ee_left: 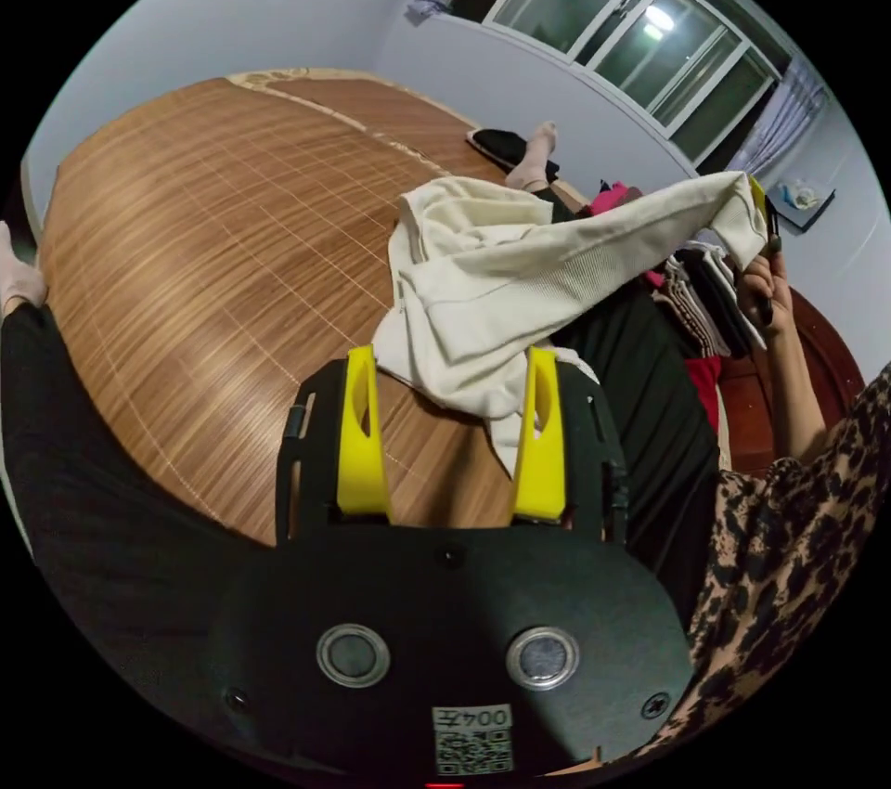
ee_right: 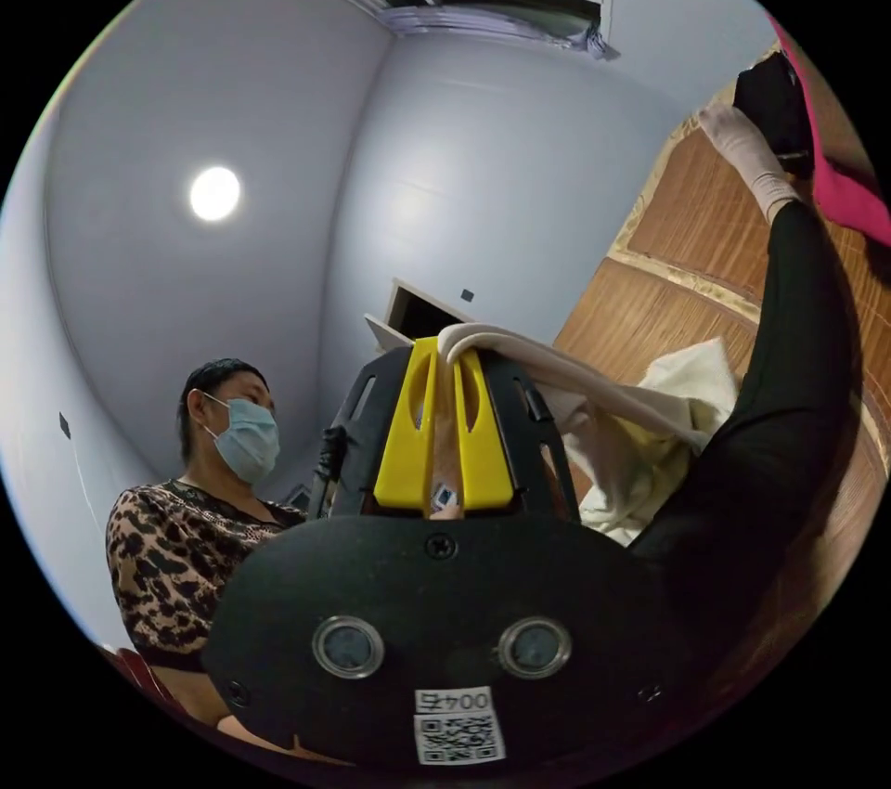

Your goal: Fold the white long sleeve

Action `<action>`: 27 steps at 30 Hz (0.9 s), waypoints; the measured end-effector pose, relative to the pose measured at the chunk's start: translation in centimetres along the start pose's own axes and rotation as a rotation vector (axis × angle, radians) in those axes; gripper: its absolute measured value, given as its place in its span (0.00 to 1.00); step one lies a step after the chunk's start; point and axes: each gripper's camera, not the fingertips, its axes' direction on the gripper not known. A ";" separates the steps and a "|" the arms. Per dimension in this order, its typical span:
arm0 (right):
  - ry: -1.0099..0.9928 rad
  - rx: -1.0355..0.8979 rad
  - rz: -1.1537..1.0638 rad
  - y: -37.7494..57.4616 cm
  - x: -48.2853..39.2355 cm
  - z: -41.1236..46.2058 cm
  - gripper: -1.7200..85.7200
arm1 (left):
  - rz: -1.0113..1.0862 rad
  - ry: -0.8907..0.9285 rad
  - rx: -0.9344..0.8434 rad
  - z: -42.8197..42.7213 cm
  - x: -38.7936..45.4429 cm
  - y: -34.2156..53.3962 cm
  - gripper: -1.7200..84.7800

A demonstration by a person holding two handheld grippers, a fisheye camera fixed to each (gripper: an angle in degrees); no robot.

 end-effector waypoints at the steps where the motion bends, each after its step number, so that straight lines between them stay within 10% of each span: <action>1: -0.012 0.014 0.007 0.1 -0.2 -0.8 0.06 | 0.001 0.022 -0.015 0.8 -0.3 -0.7 0.26; 12: 0.027 0.086 0.035 0.3 -2.1 -6.6 0.06 | 0.169 0.037 -0.125 3.8 0.7 -5.9 0.22; 27: 0.040 0.122 0.046 -0.8 -4.3 -8.6 0.06 | -0.249 0.281 -0.131 -1.5 -9.9 -3.1 0.17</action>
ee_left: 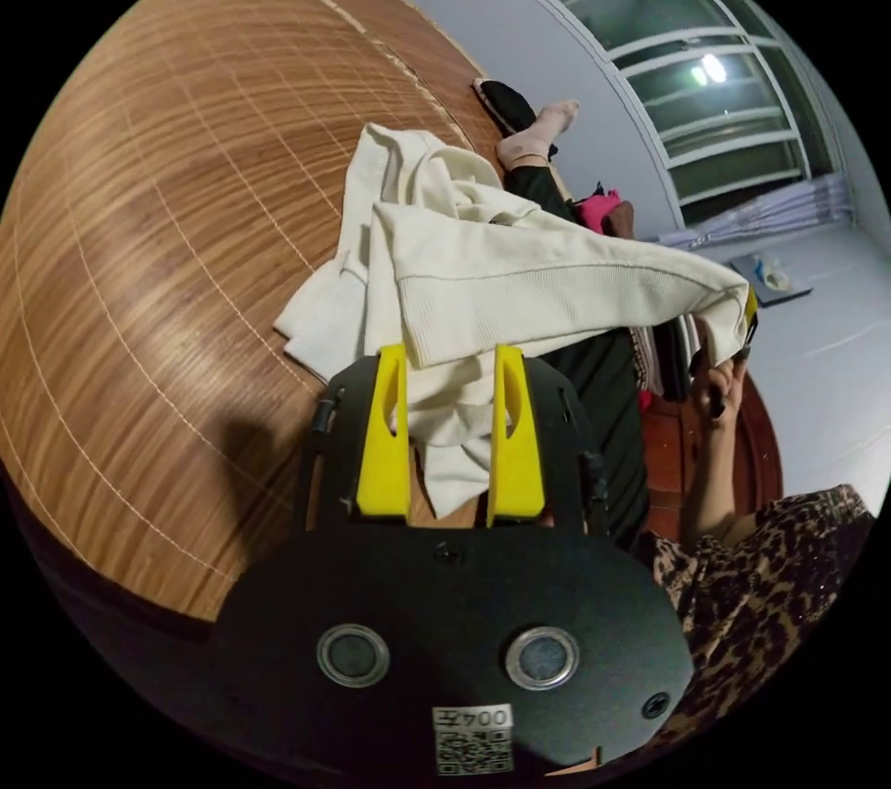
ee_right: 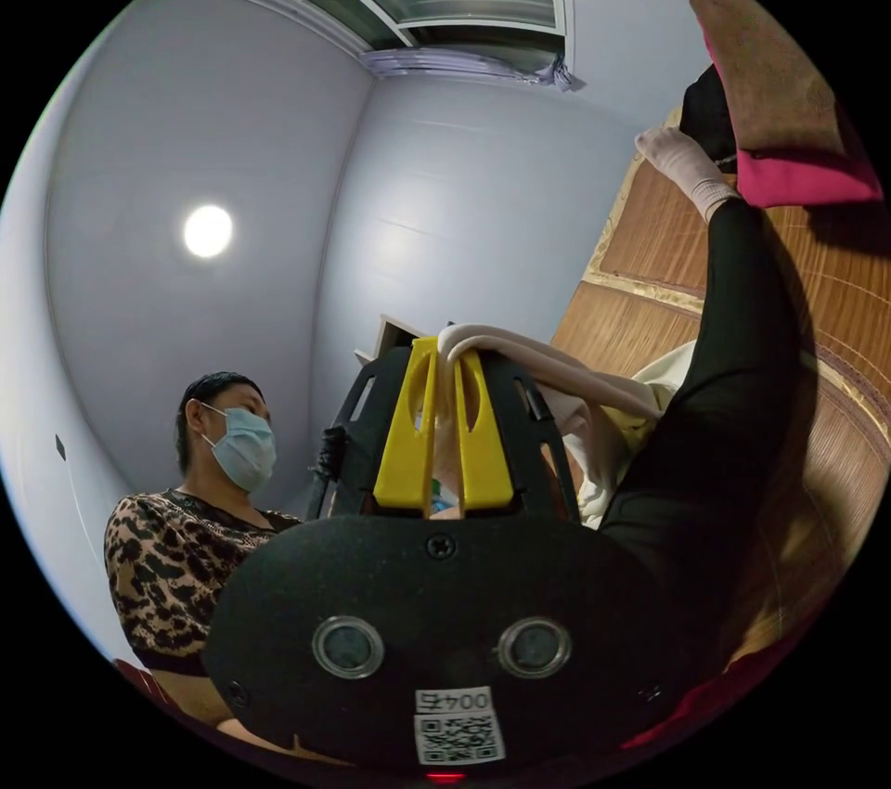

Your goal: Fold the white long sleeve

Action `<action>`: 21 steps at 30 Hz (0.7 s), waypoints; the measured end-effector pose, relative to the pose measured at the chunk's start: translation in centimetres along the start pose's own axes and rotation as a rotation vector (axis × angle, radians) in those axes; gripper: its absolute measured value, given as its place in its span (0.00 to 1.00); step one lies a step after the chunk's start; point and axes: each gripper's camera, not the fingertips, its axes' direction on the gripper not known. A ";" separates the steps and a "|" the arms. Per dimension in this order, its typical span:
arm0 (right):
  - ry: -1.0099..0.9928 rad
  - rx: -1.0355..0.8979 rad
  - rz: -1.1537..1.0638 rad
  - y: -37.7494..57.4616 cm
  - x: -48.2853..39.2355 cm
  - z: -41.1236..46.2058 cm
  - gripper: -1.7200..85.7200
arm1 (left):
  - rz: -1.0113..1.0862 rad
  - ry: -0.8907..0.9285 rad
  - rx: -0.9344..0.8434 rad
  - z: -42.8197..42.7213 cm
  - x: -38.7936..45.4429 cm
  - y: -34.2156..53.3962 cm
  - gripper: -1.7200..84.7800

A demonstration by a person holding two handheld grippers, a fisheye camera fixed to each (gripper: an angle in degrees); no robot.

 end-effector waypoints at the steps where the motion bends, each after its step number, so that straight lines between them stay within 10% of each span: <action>1: -0.001 0.002 0.001 0.0 -0.2 0.1 0.06 | -0.014 0.018 0.007 -0.7 -0.4 0.0 0.16; 12: 0.101 -0.009 -0.037 -1.1 -3.8 2.1 0.06 | -0.033 0.448 0.409 -18.3 -2.2 3.3 0.05; 21: 0.160 -0.081 -0.340 -5.5 -14.2 10.4 0.06 | 0.551 0.511 0.923 -51.7 10.7 11.2 0.05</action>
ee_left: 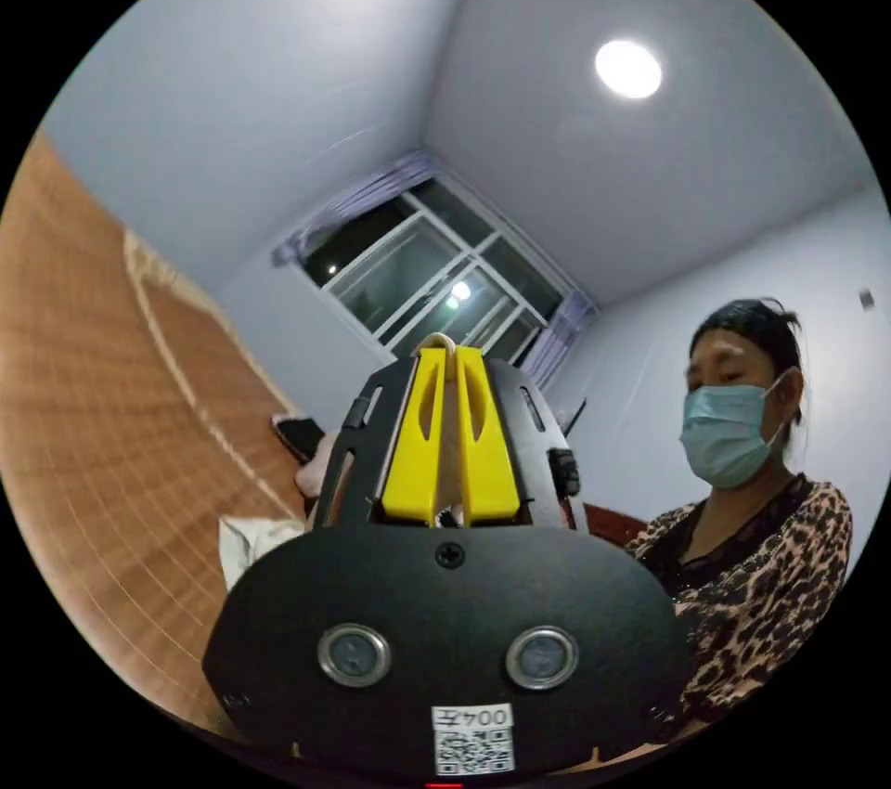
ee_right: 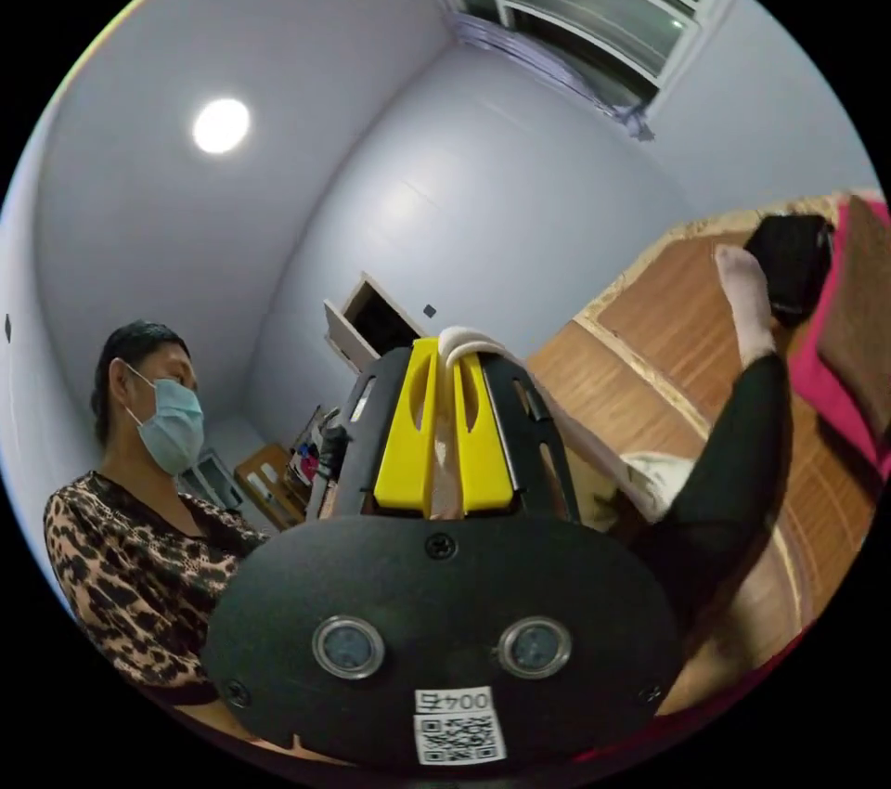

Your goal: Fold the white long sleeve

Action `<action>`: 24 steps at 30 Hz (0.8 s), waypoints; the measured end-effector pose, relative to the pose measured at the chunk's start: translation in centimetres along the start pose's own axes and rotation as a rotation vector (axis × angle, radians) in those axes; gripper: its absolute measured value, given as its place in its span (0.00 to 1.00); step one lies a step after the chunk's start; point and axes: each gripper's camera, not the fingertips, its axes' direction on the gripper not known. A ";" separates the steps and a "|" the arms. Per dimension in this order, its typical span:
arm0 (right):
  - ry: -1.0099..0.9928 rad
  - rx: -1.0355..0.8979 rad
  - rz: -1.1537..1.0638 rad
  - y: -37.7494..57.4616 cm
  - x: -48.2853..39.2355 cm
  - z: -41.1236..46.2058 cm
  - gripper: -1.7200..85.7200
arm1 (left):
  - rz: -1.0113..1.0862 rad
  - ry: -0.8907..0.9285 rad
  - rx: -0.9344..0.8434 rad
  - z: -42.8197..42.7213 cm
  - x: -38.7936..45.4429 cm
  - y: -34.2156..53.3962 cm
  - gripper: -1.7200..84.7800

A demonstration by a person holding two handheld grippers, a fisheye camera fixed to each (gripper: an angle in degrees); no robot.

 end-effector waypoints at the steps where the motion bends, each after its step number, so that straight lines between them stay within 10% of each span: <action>1: -0.036 0.013 -0.047 -1.7 -1.7 0.9 0.06 | 0.096 0.017 0.002 -1.0 3.9 -3.0 0.05; 14: -0.484 -0.075 -0.507 -13.1 -21.6 9.1 0.06 | 0.618 0.027 0.275 -15.6 30.2 -12.3 0.05; 24: -0.154 -0.502 0.251 -14.2 1.7 34.5 0.06 | -0.378 -0.314 0.181 -17.1 -5.5 -12.3 0.04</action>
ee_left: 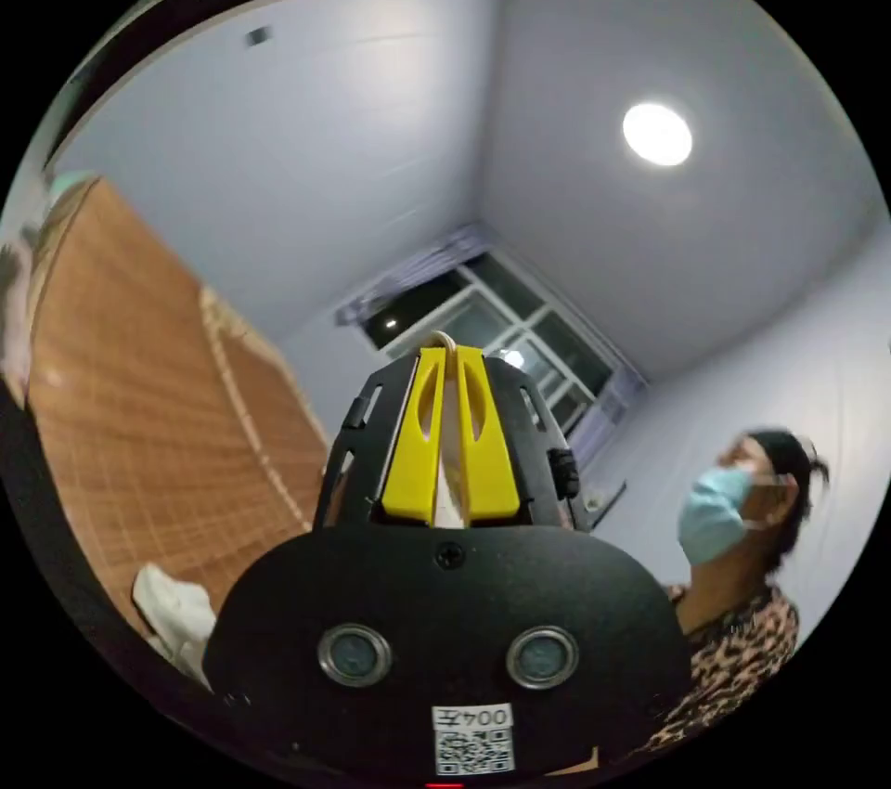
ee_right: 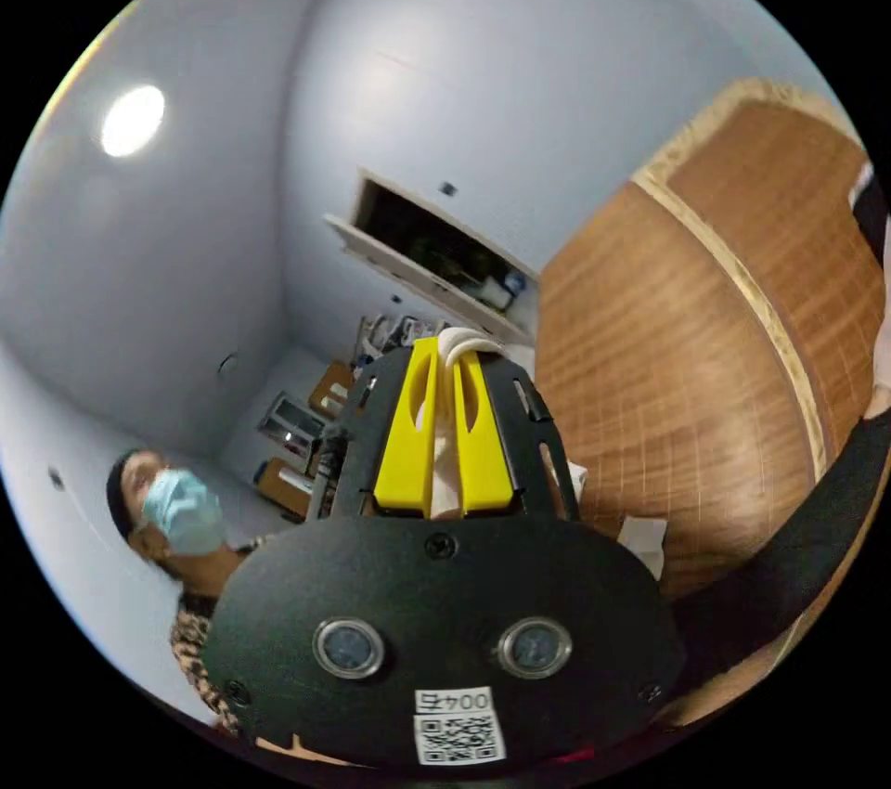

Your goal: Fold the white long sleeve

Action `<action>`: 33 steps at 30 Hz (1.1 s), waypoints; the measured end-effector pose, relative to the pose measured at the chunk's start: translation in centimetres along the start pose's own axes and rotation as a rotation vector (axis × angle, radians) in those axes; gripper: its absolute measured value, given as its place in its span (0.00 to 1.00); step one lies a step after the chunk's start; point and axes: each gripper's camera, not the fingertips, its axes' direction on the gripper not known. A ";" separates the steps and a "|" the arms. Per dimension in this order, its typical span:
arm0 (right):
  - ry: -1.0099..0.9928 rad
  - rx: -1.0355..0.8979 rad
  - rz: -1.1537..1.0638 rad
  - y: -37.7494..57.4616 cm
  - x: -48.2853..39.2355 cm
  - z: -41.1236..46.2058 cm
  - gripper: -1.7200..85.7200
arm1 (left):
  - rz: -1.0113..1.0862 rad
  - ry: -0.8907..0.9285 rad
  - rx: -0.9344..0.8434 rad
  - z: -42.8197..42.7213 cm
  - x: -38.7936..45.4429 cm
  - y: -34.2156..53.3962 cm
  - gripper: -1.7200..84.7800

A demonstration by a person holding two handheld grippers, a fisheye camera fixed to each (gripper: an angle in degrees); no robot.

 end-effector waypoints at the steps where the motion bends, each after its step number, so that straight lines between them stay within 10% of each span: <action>1: 0.012 -0.036 0.075 -3.1 2.4 1.9 0.06 | -0.018 -0.059 -0.031 2.2 -1.4 -2.9 0.04; 7: 0.163 0.163 -0.306 -19.6 -13.4 5.4 0.06 | 0.465 0.003 0.071 12.0 18.8 -19.8 0.05; 14: 0.199 0.303 -0.757 -20.2 -28.9 4.2 0.06 | 0.837 0.078 0.123 9.3 33.1 -16.5 0.05; 33: 0.636 -0.296 0.211 -1.2 25.9 23.3 0.05 | 0.196 -0.826 -0.737 18.7 -14.6 17.4 0.05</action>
